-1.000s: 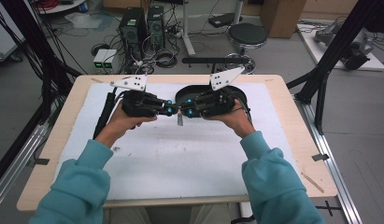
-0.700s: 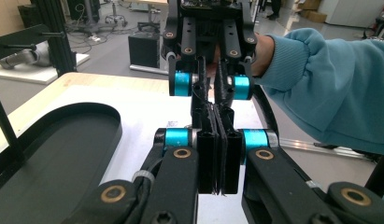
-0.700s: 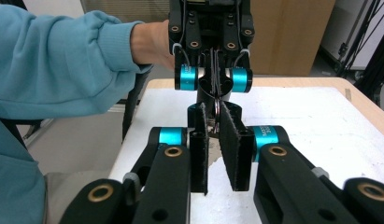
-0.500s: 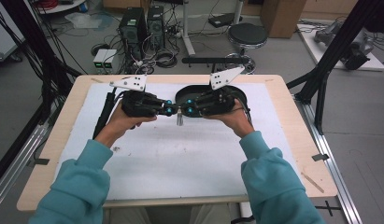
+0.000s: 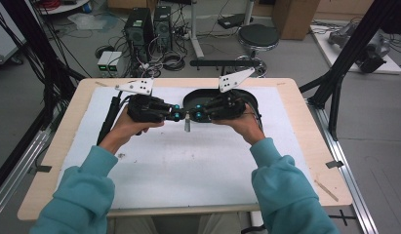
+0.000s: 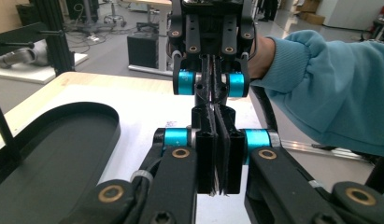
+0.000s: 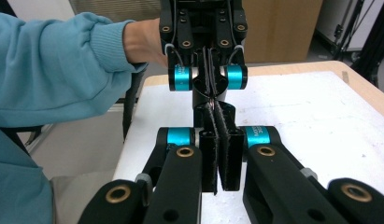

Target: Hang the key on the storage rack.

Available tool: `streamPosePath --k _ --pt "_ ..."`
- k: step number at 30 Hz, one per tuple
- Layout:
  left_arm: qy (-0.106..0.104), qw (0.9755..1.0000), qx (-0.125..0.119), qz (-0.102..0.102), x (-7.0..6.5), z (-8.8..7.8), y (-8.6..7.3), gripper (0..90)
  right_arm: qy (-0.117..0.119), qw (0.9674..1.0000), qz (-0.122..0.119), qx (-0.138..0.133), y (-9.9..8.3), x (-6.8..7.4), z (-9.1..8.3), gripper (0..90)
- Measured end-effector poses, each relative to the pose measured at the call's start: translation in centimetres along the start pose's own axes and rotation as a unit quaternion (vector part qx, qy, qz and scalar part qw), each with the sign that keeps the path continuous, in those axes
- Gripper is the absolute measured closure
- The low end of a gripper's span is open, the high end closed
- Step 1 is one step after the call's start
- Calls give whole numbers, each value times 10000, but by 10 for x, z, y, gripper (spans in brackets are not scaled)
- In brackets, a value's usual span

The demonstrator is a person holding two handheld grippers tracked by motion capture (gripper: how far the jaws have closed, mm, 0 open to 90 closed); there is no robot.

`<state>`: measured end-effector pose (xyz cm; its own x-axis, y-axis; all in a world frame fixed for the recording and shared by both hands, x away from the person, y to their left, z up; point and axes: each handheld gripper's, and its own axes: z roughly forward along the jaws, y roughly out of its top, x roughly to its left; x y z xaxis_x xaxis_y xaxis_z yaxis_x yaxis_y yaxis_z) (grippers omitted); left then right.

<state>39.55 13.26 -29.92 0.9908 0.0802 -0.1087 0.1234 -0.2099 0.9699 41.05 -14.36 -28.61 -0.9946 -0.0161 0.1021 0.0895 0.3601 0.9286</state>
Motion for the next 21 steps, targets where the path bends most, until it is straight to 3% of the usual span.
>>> streamPosePath --k 2,3,4,7,11,15,17,19,21 --pt "51 10000 -52 31 1 0 -2 757 -6 10000 84 14 0 1 -1 893" --pt "118 9999 -84 53 1 0 -3 687 -43 10000 -1 -45 0 -1 -1 893" --pt "170 9998 -85 82 2 -1 -5 641 -37 9999 116 -1 0 0 -2 894" --pt "236 9995 -198 91 3 -4 -10 574 -140 9999 29 -14 0 -1 -4 894" --pt "613 9980 -135 4 2 -10 -14 342 -212 9997 86 -49 -1 -4 -9 895" --pt "1146 9934 49 -35 0 -18 -22 110 -404 9990 185 -83 -2 -5 -18 894" --pt "1422 9898 21 -26 -2 -23 -28 21 -506 9984 191 -140 -3 -7 -23 893" --pt "1587 9873 -37 5 -5 -30 -35 17 -698 9972 171 -205 -4 -9 -30 893" --pt "1708 9852 -126 -12 -9 -37 -43 16 -747 9967 250 -203 -5 -11 -36 893"
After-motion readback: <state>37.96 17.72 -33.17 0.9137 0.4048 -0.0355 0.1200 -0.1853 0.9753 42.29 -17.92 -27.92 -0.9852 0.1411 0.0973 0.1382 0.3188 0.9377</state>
